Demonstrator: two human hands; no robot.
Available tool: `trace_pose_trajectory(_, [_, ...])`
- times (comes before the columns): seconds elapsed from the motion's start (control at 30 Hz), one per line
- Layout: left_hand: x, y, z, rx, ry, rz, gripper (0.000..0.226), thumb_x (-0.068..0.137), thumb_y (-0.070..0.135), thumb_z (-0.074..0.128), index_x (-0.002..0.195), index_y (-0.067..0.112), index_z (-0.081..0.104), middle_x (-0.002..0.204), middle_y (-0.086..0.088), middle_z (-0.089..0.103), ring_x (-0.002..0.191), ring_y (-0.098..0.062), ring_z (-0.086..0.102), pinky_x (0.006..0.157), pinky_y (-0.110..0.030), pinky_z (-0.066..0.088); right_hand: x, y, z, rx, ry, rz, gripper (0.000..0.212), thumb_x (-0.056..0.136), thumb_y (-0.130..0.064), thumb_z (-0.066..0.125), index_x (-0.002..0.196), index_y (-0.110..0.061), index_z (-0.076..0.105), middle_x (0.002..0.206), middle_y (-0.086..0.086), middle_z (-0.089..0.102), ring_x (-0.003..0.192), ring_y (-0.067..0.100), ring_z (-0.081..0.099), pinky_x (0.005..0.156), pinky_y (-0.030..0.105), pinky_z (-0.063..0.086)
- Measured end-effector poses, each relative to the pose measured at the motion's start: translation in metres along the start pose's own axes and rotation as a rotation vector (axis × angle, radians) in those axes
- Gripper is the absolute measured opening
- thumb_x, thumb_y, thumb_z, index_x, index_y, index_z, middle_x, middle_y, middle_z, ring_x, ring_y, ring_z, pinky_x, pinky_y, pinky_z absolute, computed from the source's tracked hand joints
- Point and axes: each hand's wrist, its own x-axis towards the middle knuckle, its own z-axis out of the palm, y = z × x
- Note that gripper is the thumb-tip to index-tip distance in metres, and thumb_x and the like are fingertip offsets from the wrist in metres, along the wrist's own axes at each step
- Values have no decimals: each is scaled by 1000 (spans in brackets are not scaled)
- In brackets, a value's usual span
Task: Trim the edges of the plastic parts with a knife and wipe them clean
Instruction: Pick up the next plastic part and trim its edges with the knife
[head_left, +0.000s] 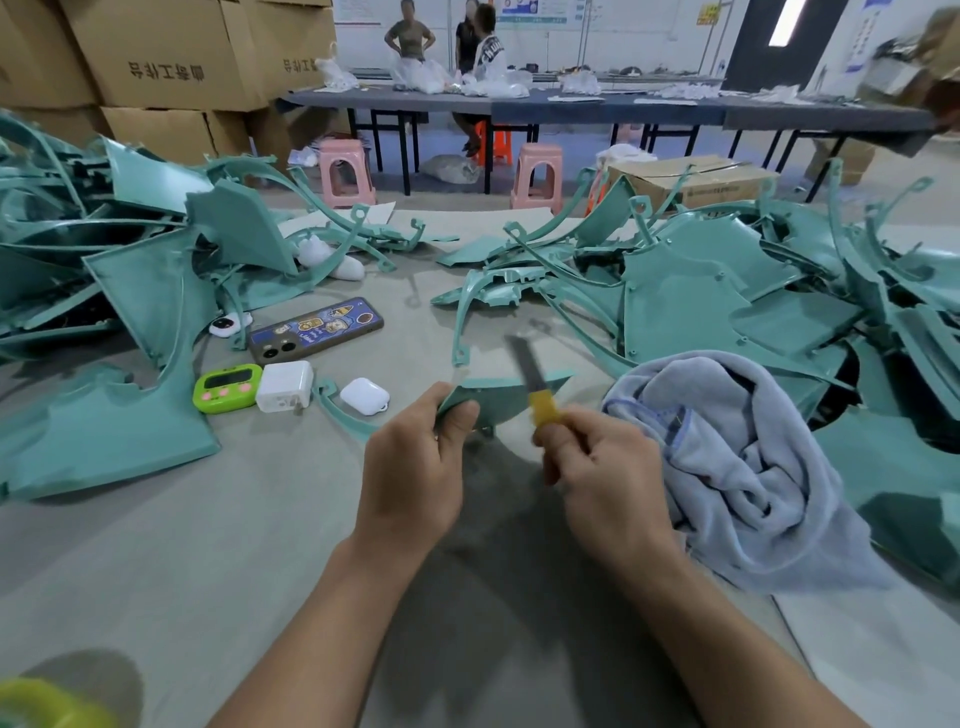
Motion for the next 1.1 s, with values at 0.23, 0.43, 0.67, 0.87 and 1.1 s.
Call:
trace_pose_trajectory(0.23, [0,1,-4,11,10,10,6,99,32,56,102,30,52,67,7,56,73,-13,48,60,-13,34,9,12,-7,-37,107,194,37,97,-22,55,62,-14,63,58,-3,65,57,12,57,56,35,42])
trace_pose_trajectory(0.43, [-1,0,-6,3,-64,-10,14,98,26,62,107,33,54,82,48,57,75,26,49,67,5,32,11,13,-6,285,104,200,31,102,-14,51,76,-17,69,61,2,69,56,14,54,63,40,47])
trace_pose_trajectory(0.67, [5,-1,-14,-81,7,13,20,98,19,56,114,28,63,95,29,66,88,8,59,73,-5,41,-3,-2,-9,299,89,-66,25,96,-30,53,76,-23,67,65,0,67,59,26,54,61,46,45])
trace_pose_trajectory(0.87, [3,4,-11,-76,10,62,14,100,24,55,109,29,65,90,18,67,81,-7,63,66,-13,44,-13,-13,1,40,3,-248,30,99,-42,50,76,-24,58,72,-9,66,65,12,59,59,17,40])
trace_pose_trajectory(1.1, [4,1,-10,-80,52,10,20,95,17,62,110,21,74,87,27,69,82,9,62,73,-3,41,9,9,-7,-9,143,109,36,101,-26,53,67,-12,56,61,3,62,64,25,57,64,43,46])
